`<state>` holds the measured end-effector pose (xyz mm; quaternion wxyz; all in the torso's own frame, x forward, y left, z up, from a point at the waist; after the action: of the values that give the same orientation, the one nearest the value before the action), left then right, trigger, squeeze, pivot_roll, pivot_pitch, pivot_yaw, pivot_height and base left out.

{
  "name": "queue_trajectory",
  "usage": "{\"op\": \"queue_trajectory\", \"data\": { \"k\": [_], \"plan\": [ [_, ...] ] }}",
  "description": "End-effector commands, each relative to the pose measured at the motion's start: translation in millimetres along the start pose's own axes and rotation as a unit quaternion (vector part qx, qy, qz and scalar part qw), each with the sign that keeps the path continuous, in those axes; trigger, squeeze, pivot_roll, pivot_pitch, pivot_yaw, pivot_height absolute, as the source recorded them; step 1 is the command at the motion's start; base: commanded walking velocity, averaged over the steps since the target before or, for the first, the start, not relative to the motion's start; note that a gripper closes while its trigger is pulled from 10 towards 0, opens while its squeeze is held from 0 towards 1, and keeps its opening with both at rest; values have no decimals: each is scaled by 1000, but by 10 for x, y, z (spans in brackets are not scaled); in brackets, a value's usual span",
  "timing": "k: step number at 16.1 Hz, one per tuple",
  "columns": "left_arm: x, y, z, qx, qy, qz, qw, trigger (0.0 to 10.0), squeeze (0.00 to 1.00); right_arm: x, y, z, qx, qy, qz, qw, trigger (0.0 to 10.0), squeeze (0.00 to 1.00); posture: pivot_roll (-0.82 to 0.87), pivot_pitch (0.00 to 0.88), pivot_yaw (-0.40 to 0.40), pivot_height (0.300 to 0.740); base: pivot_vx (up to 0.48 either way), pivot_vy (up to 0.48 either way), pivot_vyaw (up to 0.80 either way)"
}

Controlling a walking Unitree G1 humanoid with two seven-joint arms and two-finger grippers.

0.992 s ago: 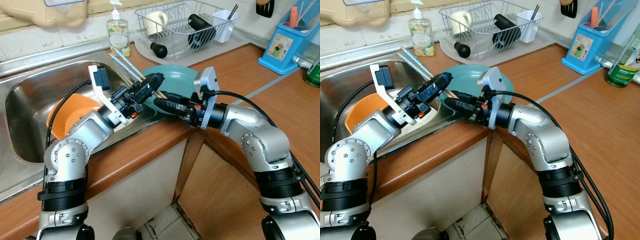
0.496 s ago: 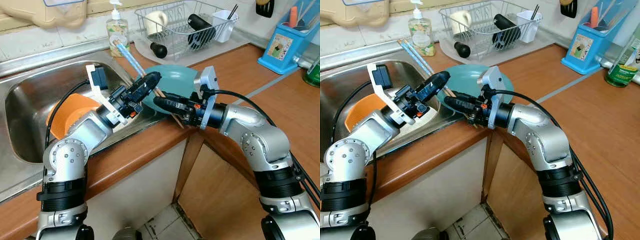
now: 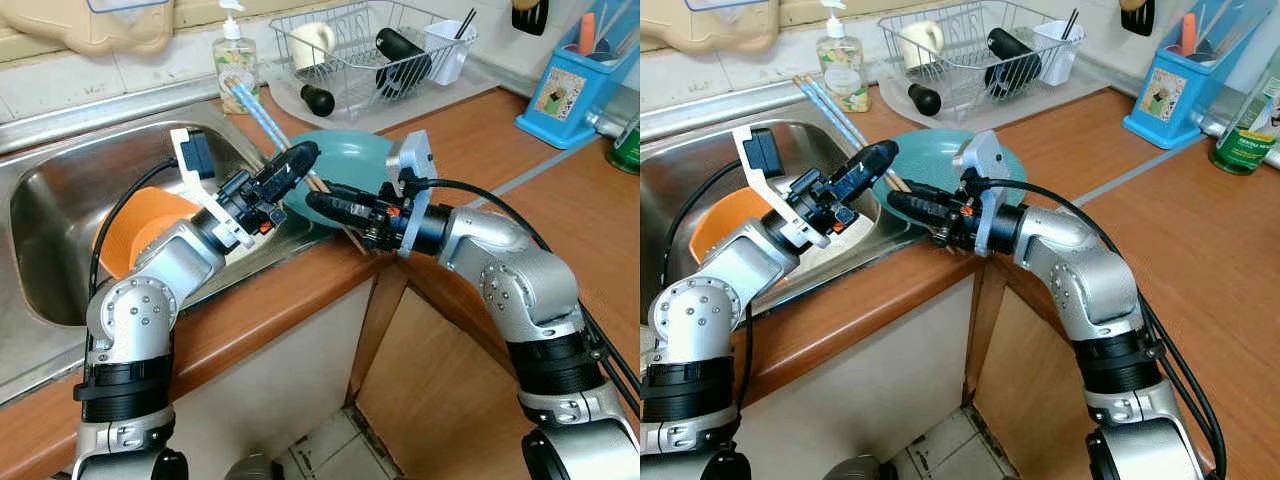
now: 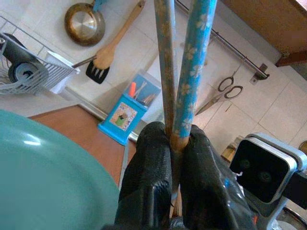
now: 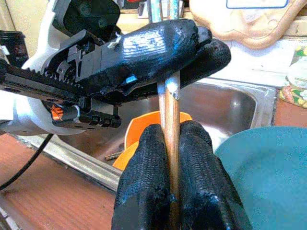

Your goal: Kitchen organization

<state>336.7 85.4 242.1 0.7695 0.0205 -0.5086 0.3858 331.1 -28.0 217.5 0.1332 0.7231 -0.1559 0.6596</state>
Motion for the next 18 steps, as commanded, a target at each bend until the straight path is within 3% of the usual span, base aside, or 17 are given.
{"op": "queue_trajectory", "data": {
  "k": [1,2,3,4,6,8,9,10,12,13,14,15,16,17,18],
  "plan": [
    [143,6,-69,21,-18,19,999,0,0,95,-1,38,-9,7,6,1000,10000,1000,-7,0,53,740,0,0,0],
    [167,12,-85,25,-20,22,999,0,0,106,0,39,-9,7,8,1000,10000,1000,-7,0,53,740,0,0,0],
    [277,59,-154,43,-29,37,998,0,0,142,8,73,-25,26,12,999,10000,863,-8,0,53,740,0,0,0],
    [376,110,-218,59,-36,51,996,0,0,159,13,87,-32,35,14,999,10000,0,-6,0,51,740,0,0,0],
    [558,242,-394,107,-54,73,990,0,0,170,20,67,-29,40,13,999,10000,0,-4,0,49,740,0,0,0],
    [758,492,-803,220,-59,93,969,0,0,155,13,36,-26,43,5,999,10000,0,-1,0,47,740,0,0,0],
    [786,554,-892,245,-61,93,963,0,0,149,8,28,-26,44,4,999,10000,0,-1,0,47,740,0,0,0],
    [816,674,-1062,296,-57,90,949,0,0,136,0,11,-24,46,0,999,10000,0,-1,0,48,740,0,0,0],
    [772,952,-1430,404,-35,74,911,0,0,101,-13,-11,-22,45,-11,999,10000,0,-2,0,50,740,0,0,0],
    [739,1005,-1497,423,-30,68,903,0,0,89,-15,-13,-22,44,-14,999,10000,0,-2,0,50,740,0,0,0],
    [546,1048,-1614,450,-8,30,893,78,0,48,-26,-29,-21,44,-26,998,10000,0,-2,0,50,740,0,0,0],
    [392,1064,-1671,465,-1,-7,885,4627,0,25,-33,-45,-20,44,-32,998,10000,0,-2,0,50,740,0,0,0],
    [349,1072,-1689,471,1,-18,882,4627,0,20,-35,-49,-20,44,-33,998,10000,0,-2,0,50,740,0,0,0],
    [215,1107,-1765,493,9,-44,869,10000,0,1,-49,-62,-19,44,-37,998,10000,0,-8,0,50,740,0,0,0],
    [103,1144,-1836,509,17,-61,858,10000,1000,-21,-62,-79,-18,43,-43,998,10000,0,-11,0,52,740,0,0,0]
  ]
}}
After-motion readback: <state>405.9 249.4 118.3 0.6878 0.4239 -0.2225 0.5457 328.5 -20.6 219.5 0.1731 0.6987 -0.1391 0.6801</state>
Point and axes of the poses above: a point about 5 cm out from each wrist's last joint towards the gripper, its own y axis pointing back from the gripper into the wrist, its own x axis along the axis of the wrist's last joint, z = x × y, the point moved 6 cm from there along -y, pointing out of the wrist towards the gripper, and after that the axes turned 3 degrees about -y, right-handed, at the moved point
